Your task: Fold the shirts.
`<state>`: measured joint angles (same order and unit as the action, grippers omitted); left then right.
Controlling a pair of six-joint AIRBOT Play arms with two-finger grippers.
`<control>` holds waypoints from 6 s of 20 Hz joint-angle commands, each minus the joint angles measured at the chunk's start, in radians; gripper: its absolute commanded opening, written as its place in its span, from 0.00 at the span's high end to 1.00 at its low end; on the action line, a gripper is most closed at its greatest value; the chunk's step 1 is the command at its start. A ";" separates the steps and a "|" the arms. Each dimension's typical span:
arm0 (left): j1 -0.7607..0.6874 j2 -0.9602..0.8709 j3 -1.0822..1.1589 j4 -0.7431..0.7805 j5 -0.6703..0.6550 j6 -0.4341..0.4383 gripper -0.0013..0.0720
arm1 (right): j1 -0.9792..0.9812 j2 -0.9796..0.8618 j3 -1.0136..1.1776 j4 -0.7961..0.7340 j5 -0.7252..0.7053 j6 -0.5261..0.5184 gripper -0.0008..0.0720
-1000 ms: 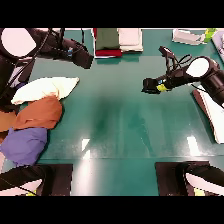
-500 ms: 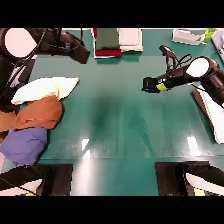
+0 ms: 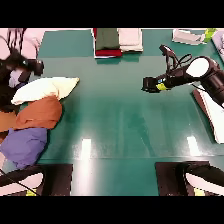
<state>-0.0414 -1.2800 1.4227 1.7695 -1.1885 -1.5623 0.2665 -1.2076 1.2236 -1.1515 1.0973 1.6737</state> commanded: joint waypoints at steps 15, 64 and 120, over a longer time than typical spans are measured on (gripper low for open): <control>0.122 -0.117 0.047 -0.175 0.152 0.000 0.95 | 0.000 0.013 0.035 0.001 -0.044 0.000 0.96; -0.256 -0.358 -0.104 -0.533 0.129 0.185 0.09 | -0.280 0.314 0.124 0.007 -0.050 0.000 0.96; -0.254 0.090 0.672 -0.323 0.178 0.235 0.95 | -0.069 0.309 0.287 -0.211 0.467 0.126 0.96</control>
<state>-0.2966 -1.0832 2.0930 1.4651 -1.0035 -1.3376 0.1970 -0.9009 1.6707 -1.3621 1.5532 1.7679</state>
